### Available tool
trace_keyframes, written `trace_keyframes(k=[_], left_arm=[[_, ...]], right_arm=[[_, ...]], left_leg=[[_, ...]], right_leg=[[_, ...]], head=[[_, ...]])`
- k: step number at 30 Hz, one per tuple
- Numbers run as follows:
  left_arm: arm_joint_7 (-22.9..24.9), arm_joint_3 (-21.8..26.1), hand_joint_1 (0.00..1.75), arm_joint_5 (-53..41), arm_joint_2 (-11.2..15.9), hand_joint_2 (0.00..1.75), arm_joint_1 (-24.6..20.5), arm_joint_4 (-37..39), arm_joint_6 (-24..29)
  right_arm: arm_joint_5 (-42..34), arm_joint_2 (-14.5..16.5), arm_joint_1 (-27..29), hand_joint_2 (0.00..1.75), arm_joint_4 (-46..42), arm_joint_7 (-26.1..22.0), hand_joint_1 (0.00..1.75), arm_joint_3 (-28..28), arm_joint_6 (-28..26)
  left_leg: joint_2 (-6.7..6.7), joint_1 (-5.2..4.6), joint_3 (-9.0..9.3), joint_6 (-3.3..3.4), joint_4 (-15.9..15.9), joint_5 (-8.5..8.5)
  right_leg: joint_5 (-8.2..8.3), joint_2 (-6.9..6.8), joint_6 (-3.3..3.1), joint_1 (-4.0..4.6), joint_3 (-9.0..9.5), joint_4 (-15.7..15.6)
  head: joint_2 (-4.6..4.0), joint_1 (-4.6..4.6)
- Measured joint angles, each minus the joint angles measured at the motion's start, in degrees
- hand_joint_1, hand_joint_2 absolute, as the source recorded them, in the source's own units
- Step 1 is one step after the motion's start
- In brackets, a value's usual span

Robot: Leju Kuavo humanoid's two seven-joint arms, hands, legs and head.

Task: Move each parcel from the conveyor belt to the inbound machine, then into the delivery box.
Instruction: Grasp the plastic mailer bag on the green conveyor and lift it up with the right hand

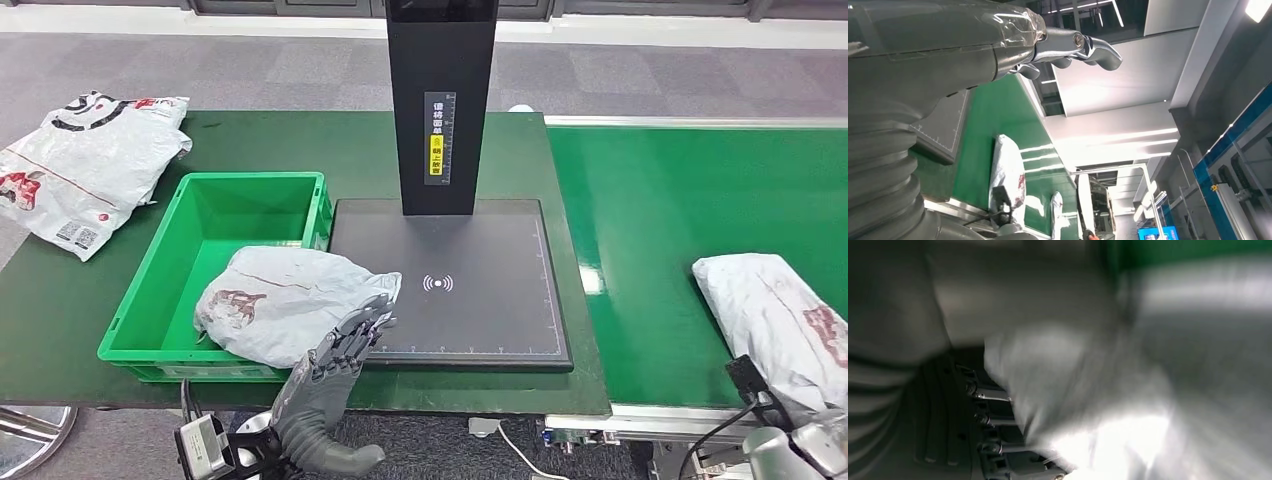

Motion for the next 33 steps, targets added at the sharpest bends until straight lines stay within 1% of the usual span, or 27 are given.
trace_keyframes(k=[2,4,7,10,12,15,19,23,27,29,33], left_arm=[[0.1,0.0,0.0,0.0,-0.1,1.75,0.0,-0.2,0.3],[0.1,0.0,0.0,0.0,-0.2,1.75,0.0,-0.4,0.8],[0.2,0.0,0.0,-0.3,-0.3,1.75,0.0,-1.2,1.6],[0.1,0.0,0.0,-0.5,-0.3,1.75,0.3,-2.4,2.1],[0.0,0.0,0.0,-0.6,-0.4,1.75,0.7,-3.3,2.3],[-0.1,0.0,0.0,-0.7,-0.7,1.75,1.1,-4.6,2.2],[-0.4,0.0,0.0,-0.7,-1.3,1.75,1.2,-6.1,1.8],[-0.6,0.1,0.0,-0.8,-1.6,0.0,1.4,-6.6,1.8],[-1.2,0.1,0.0,-0.8,-1.6,0.0,1.7,-6.6,2.1],[-1.3,0.1,0.0,-0.8,-1.6,0.0,1.8,-6.6,2.2],[-1.4,0.2,0.0,-0.8,-1.6,0.0,1.9,-6.6,2.3]], right_arm=[[0.2,2.4,1.0,1.75,0.0,-1.9,1.75,-0.3,0.3],[0.6,4.6,1.6,1.75,0.0,-3.6,1.75,-0.4,0.1],[0.8,8.0,2.1,1.75,-0.3,-6.6,1.75,-0.4,-1.2],[-0.1,10.9,2.8,1.75,-0.9,-10.0,1.75,-0.5,-3.9],[-1.1,12.3,3.4,1.75,-1.5,-12.0,1.75,-0.5,-5.6],[-3.8,13.6,4.1,1.75,-2.7,-15.4,1.75,-0.7,-7.2],[-10.5,14.7,5.0,1.75,-5.9,-21.3,1.75,-1.0,-7.8],[-16.4,16.2,6.8,1.75,-9.3,-26.2,1.75,-1.0,-6.9],[-26.8,17.5,7.7,1.75,-12.6,-32.1,1.75,-1.3,-1.2],[-29.6,17.8,8.1,1.75,-14.1,-32.6,1.75,-1.3,0.7],[-30.6,18.2,8.8,1.75,-15.7,-32.4,1.75,-1.2,1.4]], left_leg=[[0.1,0.23,0.11,-0.13,0.0,-0.09],[0.44,0.68,0.35,-0.41,0.0,-0.28],[1.53,1.68,0.84,-0.93,0.0,-0.81],[2.62,2.35,1.58,-1.12,0.0,-1.74],[3.05,2.5,2.15,-1.09,0.0,-2.06],[3.36,2.51,2.57,-1.08,0.0,-2.23],[3.76,2.37,1.96,-1.13,0.0,-1.77],[3.86,2.22,1.68,-0.9,0.0,-1.42],[3.77,2.14,1.7,-1.02,0.0,-1.57],[3.8,2.1,1.7,-1.05,0.0,-1.59],[3.78,2.05,1.71,-1.02,0.0,-1.57]], right_leg=[[-0.01,0.11,-0.07,0.26,0.16,-0.2],[0.03,0.38,-0.34,0.68,0.49,-0.5],[0.1,1.3,-0.91,1.59,1.35,-1.2],[-0.35,2.06,-1.17,2.16,2.28,-1.6],[-0.46,2.23,-1.14,2.24,2.75,-1.7],[-0.42,2.49,-1.11,2.21,3.05,-1.7],[0.33,2.87,-1.03,2.14,2.35,-1.6],[0.61,2.99,-0.89,2.14,2.02,-1.6],[0.45,2.89,-0.83,2.06,2.08,-1.6],[0.4,2.92,-0.91,2.05,2.06,-1.6],[0.45,2.91,-0.85,2.02,2.05,-1.6]], head=[[0.01,-0.01],[0.01,0.01],[0.01,0.02],[-0.01,0.01],[0.0,0.02],[0.01,0.02],[0.01,0.01],[-0.01,0.01],[0.0,0.07],[-0.01,0.12],[-0.01,0.11]])
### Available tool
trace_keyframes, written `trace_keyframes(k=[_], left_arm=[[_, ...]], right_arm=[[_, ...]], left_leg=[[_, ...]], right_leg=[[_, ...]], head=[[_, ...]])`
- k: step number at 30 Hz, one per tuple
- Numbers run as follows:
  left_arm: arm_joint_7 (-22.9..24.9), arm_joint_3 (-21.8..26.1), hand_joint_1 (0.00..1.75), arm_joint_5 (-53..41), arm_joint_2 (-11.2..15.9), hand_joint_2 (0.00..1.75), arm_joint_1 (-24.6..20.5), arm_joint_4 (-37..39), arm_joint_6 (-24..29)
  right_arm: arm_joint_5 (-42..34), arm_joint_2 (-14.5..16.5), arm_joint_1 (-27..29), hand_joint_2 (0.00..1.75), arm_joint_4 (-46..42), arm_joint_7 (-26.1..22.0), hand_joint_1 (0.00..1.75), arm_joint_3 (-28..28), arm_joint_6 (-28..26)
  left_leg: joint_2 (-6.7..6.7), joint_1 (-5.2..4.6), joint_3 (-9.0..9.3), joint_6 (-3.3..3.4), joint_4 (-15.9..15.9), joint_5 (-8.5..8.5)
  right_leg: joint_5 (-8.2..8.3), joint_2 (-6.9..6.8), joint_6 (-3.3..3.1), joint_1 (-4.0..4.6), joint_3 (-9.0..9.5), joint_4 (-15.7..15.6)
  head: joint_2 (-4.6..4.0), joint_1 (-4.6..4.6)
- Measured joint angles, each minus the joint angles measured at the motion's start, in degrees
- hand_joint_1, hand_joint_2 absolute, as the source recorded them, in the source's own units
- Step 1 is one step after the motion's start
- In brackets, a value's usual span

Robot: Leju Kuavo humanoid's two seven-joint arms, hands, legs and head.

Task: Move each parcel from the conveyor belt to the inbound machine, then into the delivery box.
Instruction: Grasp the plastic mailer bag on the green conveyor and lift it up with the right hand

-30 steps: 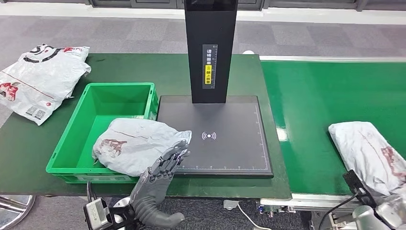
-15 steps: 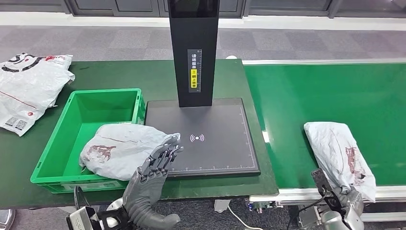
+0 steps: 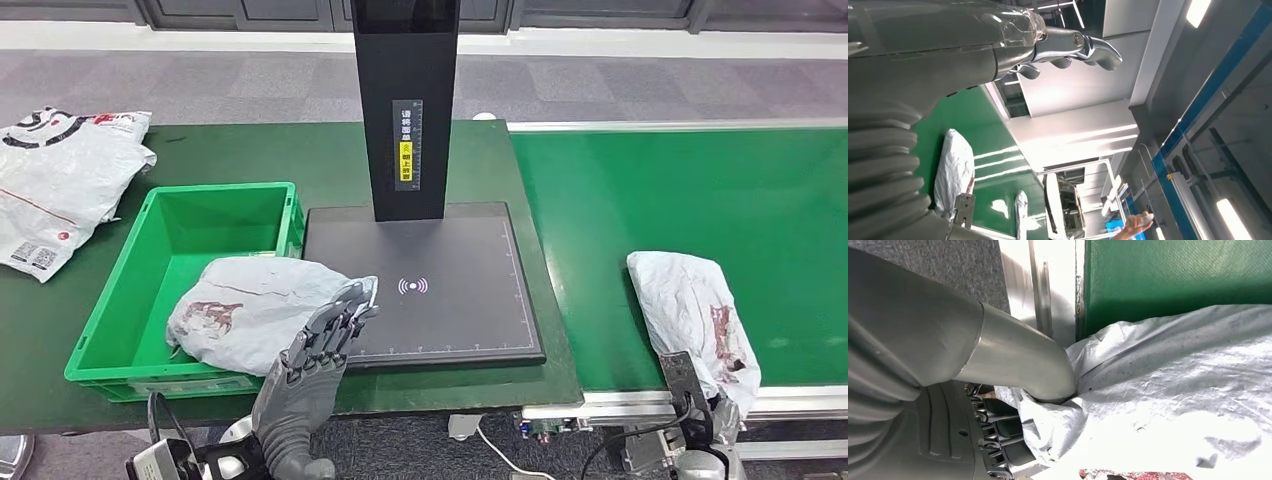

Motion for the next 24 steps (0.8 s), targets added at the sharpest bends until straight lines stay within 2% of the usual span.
trace_keyframes(k=[9,11,15,18,20,24], left_arm=[[-0.1,0.0,0.0,0.0,0.0,0.0,0.1,0.0,0.0],[-0.2,0.0,0.0,0.0,0.0,0.0,0.1,0.0,0.0],[-1.2,0.0,0.0,0.0,0.2,0.0,0.1,0.4,0.1],[-2.3,0.1,0.0,0.0,0.4,0.0,0.0,1.1,0.3],[-3.0,0.1,0.0,0.0,0.6,0.0,-0.1,1.8,0.4],[-3.5,0.3,0.0,0.3,0.8,0.0,-0.3,3.1,0.4]], right_arm=[[-0.9,0.7,0.9,1.75,-1.8,-0.2,1.75,0.3,0.4],[-3.2,0.8,1.2,1.75,-2.3,-1.7,1.75,0.3,1.5],[-12.3,1.1,3.4,1.75,-6.2,-4.6,1.75,1.7,6.8],[-20.9,1.7,4.8,1.75,-14.8,-6.6,1.75,5.6,12.7],[-26.2,2.1,5.5,1.75,-23.4,-6.3,1.75,9.2,15.7],[-31.2,2.2,5.5,1.75,-40.7,-4.8,1.75,15.5,17.6]], left_leg=[[-0.02,-0.06,-0.05,0.22,0.0,0.21],[-0.01,-0.08,-0.08,0.21,0.0,0.23],[0.02,-0.23,-0.34,0.23,-0.1,0.32],[-0.26,-0.67,-0.57,0.48,-0.1,0.72],[-1.08,-0.97,-0.76,0.7,-0.1,1.23],[-2.65,-1.29,-1.69,0.66,-0.1,1.94]], right_leg=[[0.13,-0.03,0.06,-0.04,-0.08,0.0],[0.16,-0.01,0.05,-0.04,-0.15,0.0],[0.28,0.02,0.06,-0.16,-0.43,0.1],[0.39,-0.28,0.19,-0.59,-1.01,0.4],[0.41,-1.07,0.28,-0.92,-1.42,0.6],[0.46,-2.49,0.38,-1.17,-2.11,0.9]], head=[[0.01,-0.01],[0.0,-0.01],[0.0,0.01],[0.0,-0.01],[0.01,-0.02],[0.01,-0.01]])
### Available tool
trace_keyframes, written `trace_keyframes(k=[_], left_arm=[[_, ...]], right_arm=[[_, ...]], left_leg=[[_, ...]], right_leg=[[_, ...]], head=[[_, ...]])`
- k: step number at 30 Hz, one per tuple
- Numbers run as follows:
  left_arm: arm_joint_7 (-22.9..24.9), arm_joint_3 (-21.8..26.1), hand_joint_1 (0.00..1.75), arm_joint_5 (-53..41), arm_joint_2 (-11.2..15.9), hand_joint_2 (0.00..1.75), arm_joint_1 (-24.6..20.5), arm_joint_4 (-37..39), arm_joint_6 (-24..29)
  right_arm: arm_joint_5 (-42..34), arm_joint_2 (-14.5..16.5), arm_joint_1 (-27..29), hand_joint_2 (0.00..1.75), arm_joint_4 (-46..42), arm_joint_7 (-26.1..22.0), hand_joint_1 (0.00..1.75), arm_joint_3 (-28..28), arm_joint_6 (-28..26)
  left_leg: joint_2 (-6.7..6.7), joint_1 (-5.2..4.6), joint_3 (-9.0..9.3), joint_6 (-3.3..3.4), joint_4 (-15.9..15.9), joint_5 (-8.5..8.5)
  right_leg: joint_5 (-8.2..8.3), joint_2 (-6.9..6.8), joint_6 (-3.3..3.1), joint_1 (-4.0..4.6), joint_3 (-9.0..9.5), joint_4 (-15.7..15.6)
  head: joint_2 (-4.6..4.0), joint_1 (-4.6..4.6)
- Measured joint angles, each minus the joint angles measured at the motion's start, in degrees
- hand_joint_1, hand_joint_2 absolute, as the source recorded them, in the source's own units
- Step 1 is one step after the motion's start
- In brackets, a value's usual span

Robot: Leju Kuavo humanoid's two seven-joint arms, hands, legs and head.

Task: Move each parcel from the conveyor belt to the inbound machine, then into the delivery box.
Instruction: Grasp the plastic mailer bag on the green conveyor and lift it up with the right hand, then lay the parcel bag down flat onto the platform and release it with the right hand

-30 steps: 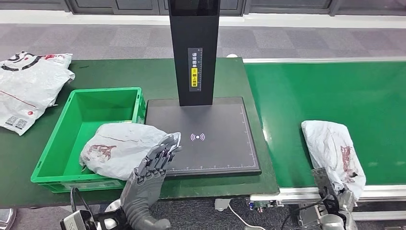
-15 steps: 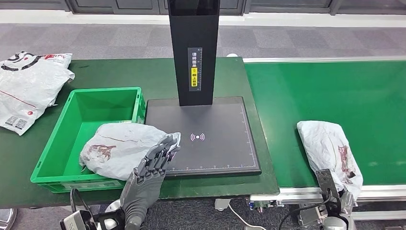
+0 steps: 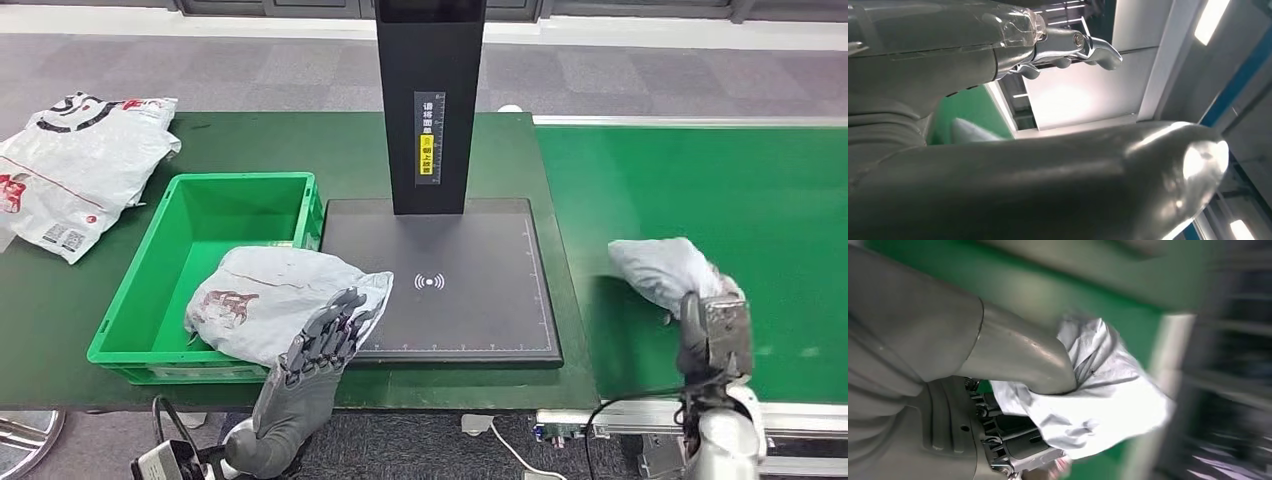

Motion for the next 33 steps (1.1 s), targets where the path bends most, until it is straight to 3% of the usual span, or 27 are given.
trace_keyframes(k=[4,8,33], left_arm=[[0.4,0.6,0.0,0.2,0.0,0.0,-0.3,0.8,0.1],[0.2,0.7,0.0,0.5,0.3,0.0,0.1,1.4,-0.4],[1.6,1.1,0.0,1.2,0.6,0.0,-1.2,4.2,-0.9]], right_arm=[[-1.1,0.0,0.5,1.75,-13.5,0.6,1.75,5.8,-1.2],[-1.3,0.0,2.3,1.75,-19.9,1.2,1.75,9.0,-4.1],[-2.0,-0.5,1.0,1.75,-20.1,2.7,1.75,10.5,-5.7]], left_leg=[[-0.29,-0.05,-0.14,-0.04,0.0,0.01],[-0.37,-0.05,-0.18,-0.06,0.0,-0.06],[-0.52,-0.14,-0.24,-0.01,0.0,-0.06]], right_leg=[[-0.1,-0.23,-0.01,0.0,-0.09,0.0],[-0.23,-0.31,0.02,-0.01,-0.07,0.0],[-0.25,-0.48,0.07,-0.1,-0.1,0.0]], head=[[-0.01,-0.01],[0.01,0.0],[-0.01,0.0]])
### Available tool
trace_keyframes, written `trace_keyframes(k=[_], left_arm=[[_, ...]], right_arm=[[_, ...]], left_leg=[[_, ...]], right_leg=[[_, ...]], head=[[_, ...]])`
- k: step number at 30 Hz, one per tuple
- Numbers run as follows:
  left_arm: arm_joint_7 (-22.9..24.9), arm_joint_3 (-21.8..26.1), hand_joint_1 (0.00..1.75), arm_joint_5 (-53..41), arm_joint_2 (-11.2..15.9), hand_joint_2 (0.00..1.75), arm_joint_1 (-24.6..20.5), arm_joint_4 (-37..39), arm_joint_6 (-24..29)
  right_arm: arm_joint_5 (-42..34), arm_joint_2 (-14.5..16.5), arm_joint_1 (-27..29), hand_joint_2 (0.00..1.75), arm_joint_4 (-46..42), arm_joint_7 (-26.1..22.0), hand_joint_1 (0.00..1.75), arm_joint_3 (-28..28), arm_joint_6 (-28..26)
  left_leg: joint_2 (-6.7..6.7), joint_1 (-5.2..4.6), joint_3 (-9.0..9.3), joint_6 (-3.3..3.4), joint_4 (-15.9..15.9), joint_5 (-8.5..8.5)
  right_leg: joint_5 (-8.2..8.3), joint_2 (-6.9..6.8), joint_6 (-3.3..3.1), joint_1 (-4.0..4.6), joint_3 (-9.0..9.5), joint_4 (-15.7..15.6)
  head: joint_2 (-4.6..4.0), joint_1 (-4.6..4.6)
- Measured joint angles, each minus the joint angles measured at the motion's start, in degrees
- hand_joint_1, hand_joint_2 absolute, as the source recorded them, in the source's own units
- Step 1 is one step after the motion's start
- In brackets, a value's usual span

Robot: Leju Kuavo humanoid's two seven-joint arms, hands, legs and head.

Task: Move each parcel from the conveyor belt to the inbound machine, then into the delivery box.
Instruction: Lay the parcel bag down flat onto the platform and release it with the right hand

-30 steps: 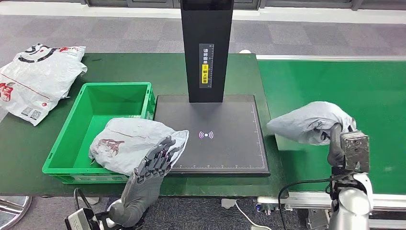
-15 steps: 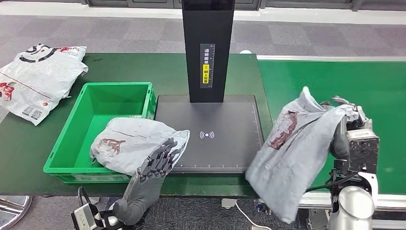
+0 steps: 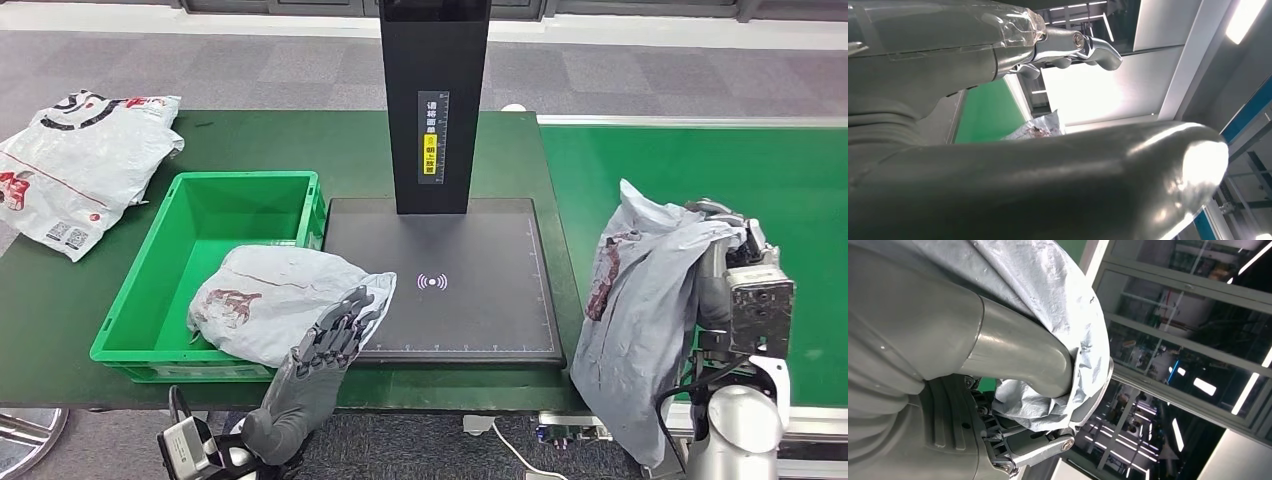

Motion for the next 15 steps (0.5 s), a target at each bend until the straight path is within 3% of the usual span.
trace_keyframes(k=[15], left_arm=[[0.0,0.0,0.0,0.0,0.0,0.0,-0.4,0.6,-0.2]], right_arm=[[0.9,-0.1,-0.6,1.75,1.3,0.4,1.75,0.2,0.2]], left_leg=[[0.01,0.0,-0.02,0.0,0.0,0.0]], right_leg=[[0.0,0.0,0.0,0.0,0.01,0.0]], head=[[0.01,0.0]])
